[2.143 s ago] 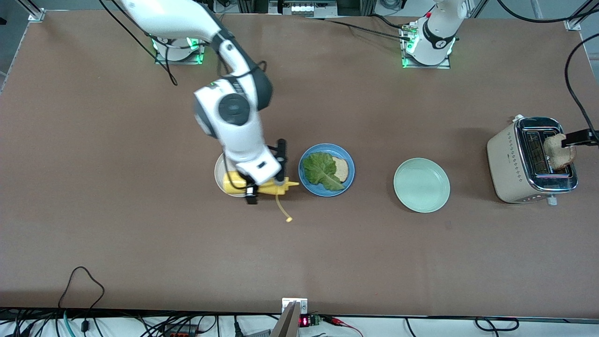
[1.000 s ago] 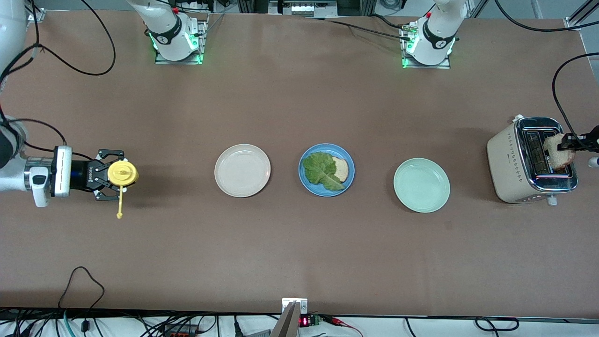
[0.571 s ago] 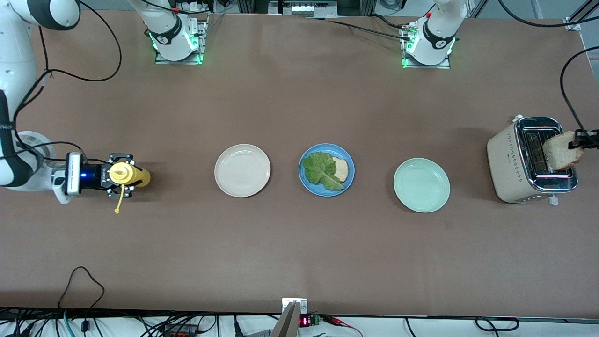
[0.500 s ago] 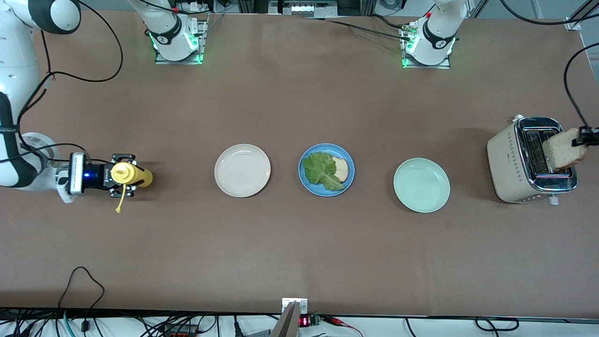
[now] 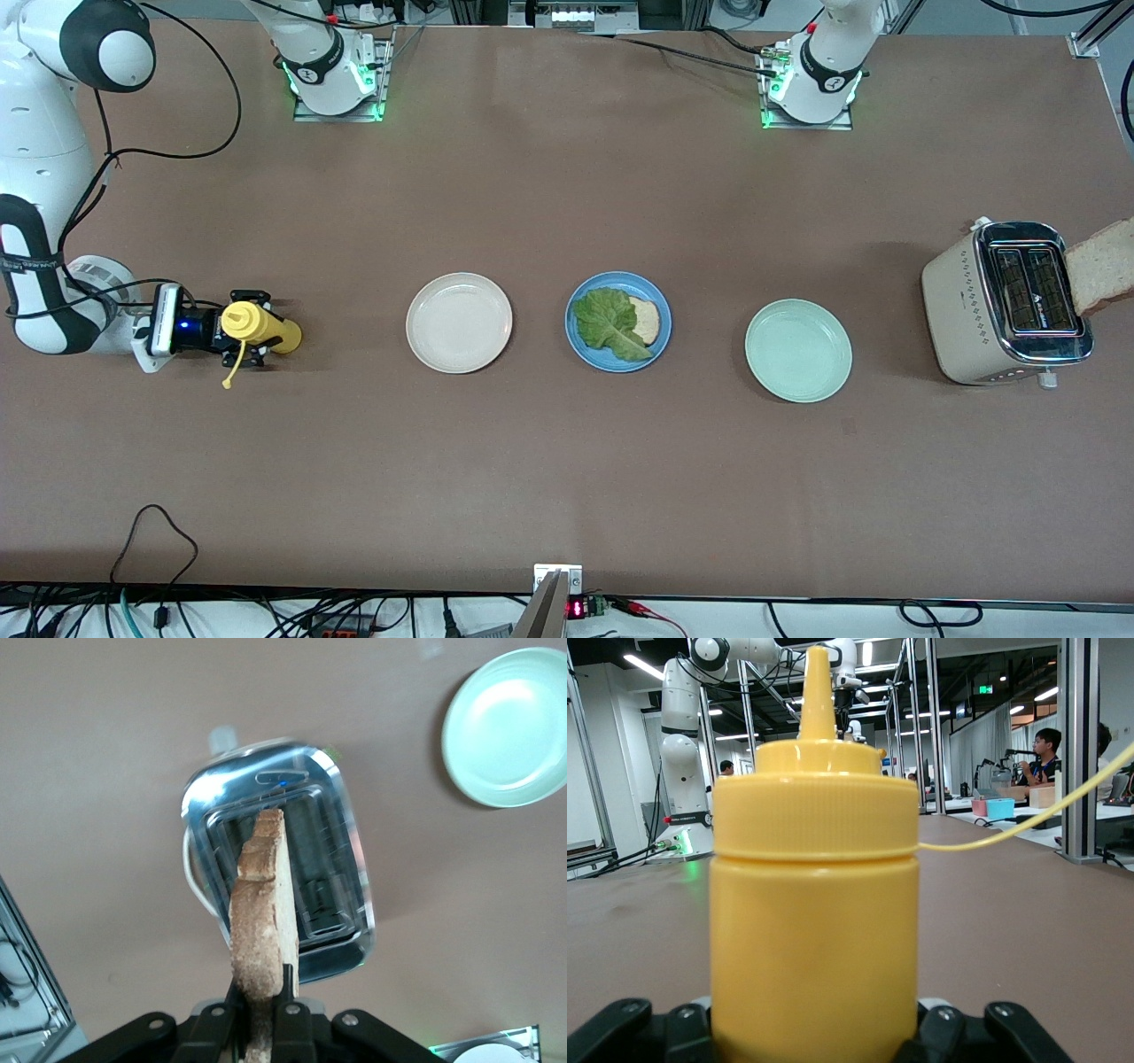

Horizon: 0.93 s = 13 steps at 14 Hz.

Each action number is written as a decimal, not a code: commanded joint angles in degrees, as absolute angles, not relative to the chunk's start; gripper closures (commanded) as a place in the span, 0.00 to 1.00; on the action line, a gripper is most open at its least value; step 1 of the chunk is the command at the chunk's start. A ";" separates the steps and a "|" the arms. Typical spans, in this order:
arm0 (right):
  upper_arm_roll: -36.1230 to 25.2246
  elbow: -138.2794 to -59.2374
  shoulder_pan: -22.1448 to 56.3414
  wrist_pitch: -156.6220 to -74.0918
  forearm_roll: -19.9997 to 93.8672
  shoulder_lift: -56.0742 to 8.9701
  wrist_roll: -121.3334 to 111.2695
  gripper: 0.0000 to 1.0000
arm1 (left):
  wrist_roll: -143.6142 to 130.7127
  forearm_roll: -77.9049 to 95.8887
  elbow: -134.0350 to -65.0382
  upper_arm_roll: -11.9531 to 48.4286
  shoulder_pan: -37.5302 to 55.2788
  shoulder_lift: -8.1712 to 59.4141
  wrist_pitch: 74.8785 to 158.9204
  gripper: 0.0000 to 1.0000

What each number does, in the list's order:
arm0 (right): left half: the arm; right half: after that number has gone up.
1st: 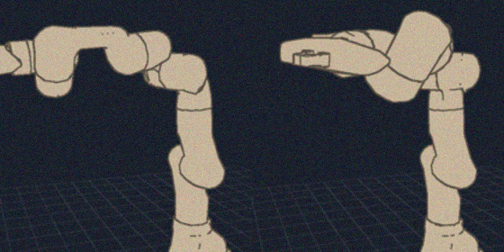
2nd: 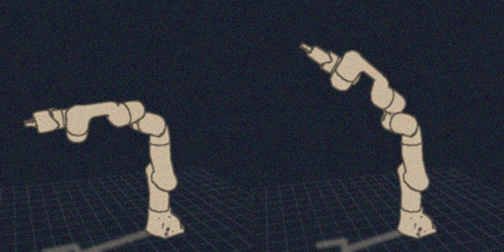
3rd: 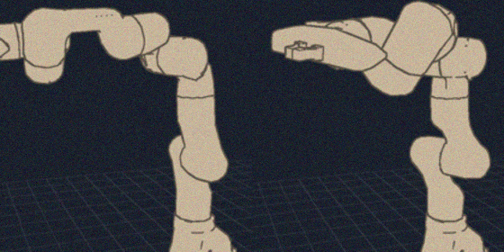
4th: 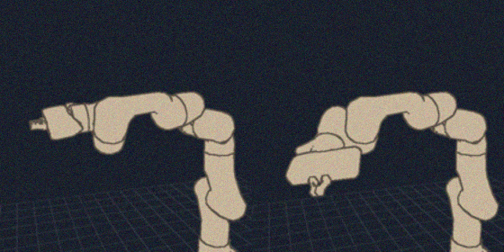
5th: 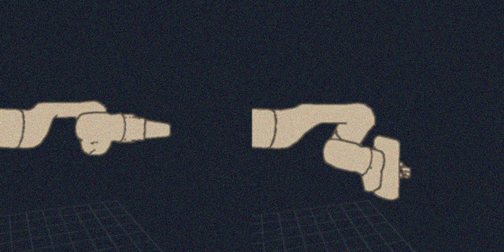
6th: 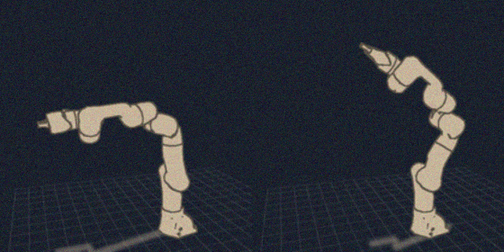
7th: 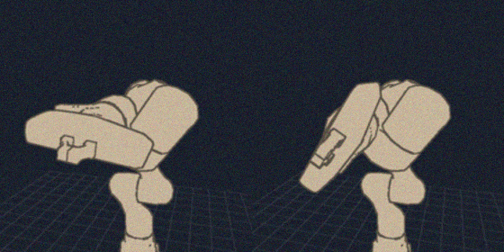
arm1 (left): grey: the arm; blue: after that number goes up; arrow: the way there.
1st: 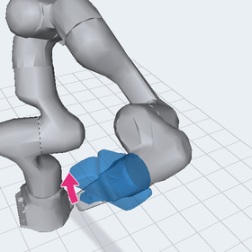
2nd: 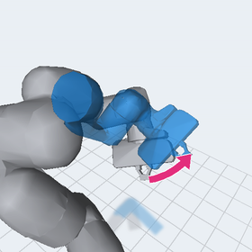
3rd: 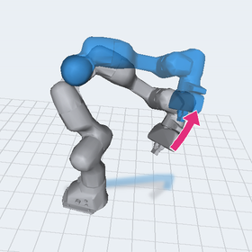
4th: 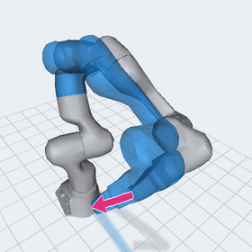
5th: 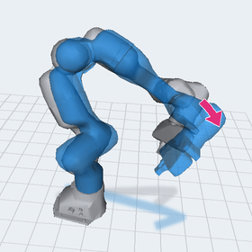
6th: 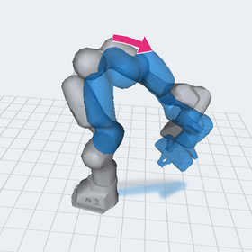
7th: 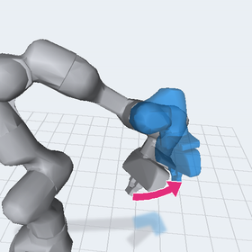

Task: Make sandwich in blue plate with both arms
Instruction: 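Lift the second toast with the left gripper while the right gripper releases the bottle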

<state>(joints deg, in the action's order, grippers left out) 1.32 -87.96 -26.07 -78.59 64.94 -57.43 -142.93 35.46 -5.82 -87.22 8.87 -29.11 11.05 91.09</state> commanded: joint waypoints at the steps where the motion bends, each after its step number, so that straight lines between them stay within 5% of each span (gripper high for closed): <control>1: 2.20 -86.92 -27.42 -77.61 65.39 -58.54 -144.14 0.24 | 35.51 -5.45 -84.99 16.15 -29.36 11.78 88.33 0.99; 3: 2.11 -86.49 -27.95 -77.52 64.78 -58.19 -143.88 0.00 | 36.30 -5.45 -85.60 22.12 -29.27 12.39 84.84 0.99; 6: 1.85 -85.44 -29.52 -76.82 61.62 -57.74 -143.09 0.00 | 35.42 -5.97 -85.43 27.50 -27.08 15.38 82.44 0.99; 13: 0.36 -84.82 -32.35 -77.43 51.95 -50.73 -131.96 0.00 | 19.10 13.31 -85.78 27.69 -16.79 24.69 82.09 1.00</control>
<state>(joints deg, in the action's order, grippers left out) 0.93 -84.13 -32.23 -77.40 54.56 -54.83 -137.23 23.94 6.01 -87.09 27.72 -16.43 22.37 82.90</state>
